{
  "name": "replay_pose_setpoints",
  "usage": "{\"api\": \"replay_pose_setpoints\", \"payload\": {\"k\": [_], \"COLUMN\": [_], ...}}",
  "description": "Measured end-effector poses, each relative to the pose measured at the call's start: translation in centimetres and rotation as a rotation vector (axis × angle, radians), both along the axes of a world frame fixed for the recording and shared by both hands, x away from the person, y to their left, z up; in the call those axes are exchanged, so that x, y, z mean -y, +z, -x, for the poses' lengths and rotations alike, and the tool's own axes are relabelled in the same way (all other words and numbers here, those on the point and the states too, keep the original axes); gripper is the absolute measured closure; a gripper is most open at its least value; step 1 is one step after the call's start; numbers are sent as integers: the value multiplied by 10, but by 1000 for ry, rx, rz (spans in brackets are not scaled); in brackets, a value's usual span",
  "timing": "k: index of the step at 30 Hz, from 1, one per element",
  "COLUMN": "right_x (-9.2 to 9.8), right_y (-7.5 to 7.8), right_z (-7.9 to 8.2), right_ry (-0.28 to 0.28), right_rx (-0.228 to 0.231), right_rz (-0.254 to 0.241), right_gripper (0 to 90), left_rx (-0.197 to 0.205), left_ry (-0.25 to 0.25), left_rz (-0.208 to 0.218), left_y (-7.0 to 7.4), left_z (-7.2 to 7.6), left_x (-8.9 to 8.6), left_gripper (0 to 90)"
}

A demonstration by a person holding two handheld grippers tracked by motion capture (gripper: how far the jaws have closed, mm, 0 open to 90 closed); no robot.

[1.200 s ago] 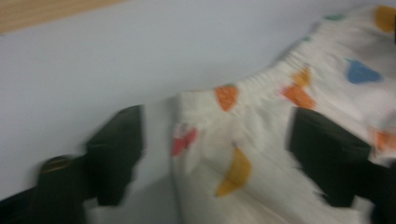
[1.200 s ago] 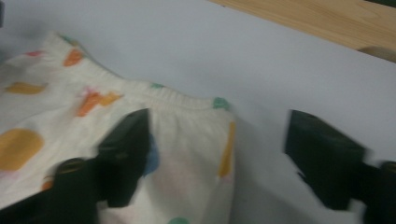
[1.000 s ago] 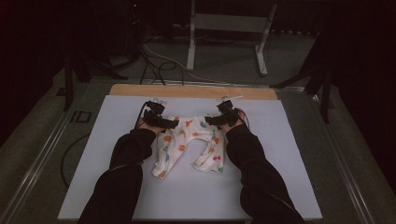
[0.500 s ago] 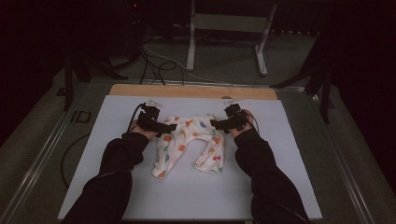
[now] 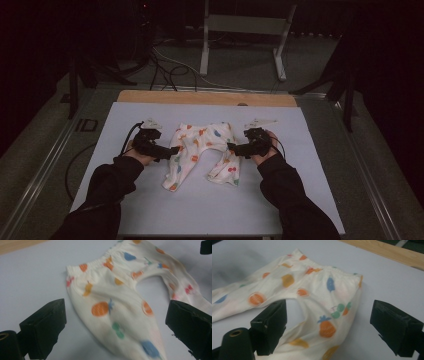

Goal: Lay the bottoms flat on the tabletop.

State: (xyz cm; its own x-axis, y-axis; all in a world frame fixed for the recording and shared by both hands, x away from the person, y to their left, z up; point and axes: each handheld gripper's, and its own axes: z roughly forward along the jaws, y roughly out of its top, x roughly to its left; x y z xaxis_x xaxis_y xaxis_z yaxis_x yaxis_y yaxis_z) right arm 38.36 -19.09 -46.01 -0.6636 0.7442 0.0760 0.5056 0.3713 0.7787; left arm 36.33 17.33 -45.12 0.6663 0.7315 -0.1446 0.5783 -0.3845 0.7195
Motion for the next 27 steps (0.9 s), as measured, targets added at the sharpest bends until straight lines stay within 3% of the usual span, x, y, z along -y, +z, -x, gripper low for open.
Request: {"api": "replay_pose_setpoints", "payload": {"k": [7,14,15,17,20,27], "right_x": [6,12,13,14,13,12], "right_y": [-3,-9,-11,-13,-15,-17], "right_z": [29,48,54,59,64,67], "right_ry": [27,33,38,47,58,67], "right_rx": [4,4,-1,-4,-4,-11], "right_rz": [-33,-35,-38,-35,-26,-18], "right_gripper": [142,143,143,143,144,145], "left_rx": [-3,-25,-34,-38,-64,-128], "left_ry": [5,10,-6,-14,-30,-84], "left_rz": [28,48,22,2,9,2], "left_y": [-6,-16,-23,-30,-43,-62], "left_z": [31,49,53,55,53,45], "left_x": [-22,-33,-32,-31,-30,-19], "left_gripper": [52,115,175,213,370,611]}}
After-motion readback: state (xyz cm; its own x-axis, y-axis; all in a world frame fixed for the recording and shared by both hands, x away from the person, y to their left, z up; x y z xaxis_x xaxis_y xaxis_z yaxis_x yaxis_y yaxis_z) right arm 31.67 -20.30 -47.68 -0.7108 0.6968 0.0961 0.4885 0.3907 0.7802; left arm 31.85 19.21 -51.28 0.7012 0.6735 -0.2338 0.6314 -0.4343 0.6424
